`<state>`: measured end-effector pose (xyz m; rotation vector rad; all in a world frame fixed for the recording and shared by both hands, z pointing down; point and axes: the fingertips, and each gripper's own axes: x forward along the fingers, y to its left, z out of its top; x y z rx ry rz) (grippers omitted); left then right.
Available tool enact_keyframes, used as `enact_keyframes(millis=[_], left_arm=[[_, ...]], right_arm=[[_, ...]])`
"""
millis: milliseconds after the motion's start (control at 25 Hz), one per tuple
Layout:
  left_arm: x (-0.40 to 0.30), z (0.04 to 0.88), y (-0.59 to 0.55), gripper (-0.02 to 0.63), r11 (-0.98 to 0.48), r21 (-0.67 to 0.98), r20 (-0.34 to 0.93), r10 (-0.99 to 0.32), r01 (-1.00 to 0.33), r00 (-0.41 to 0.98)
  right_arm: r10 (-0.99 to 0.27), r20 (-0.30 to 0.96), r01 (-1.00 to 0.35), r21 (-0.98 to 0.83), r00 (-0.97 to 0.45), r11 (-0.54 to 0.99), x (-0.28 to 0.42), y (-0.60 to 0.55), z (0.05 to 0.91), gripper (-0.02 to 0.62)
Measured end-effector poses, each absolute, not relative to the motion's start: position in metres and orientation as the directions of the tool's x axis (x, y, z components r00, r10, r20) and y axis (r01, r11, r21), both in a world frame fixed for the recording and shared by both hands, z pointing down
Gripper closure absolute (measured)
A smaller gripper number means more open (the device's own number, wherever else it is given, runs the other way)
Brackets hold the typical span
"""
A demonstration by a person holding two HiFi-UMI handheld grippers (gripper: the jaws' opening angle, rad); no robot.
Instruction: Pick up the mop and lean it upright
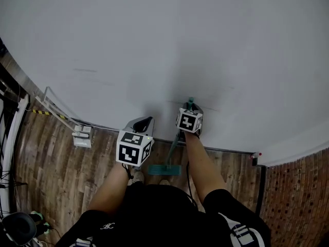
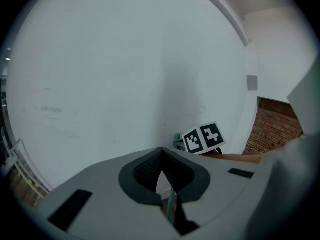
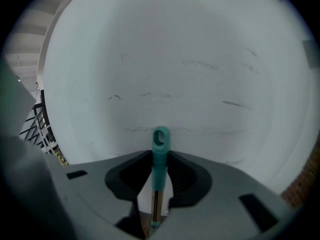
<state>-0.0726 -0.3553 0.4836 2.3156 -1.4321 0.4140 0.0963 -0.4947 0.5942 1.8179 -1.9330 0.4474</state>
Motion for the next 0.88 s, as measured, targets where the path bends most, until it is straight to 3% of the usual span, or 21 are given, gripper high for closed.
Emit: enact_keyframes(millis=[880], left_arm=[[-0.042, 0.513, -0.354, 0.609, -0.474, 0.191, 0.47, -0.725, -0.86, 0.504]], right_arm=[[-0.9, 0.411, -0.981, 0.057, -0.147, 0.186, 0.099, -0.374, 0.56, 0.488]])
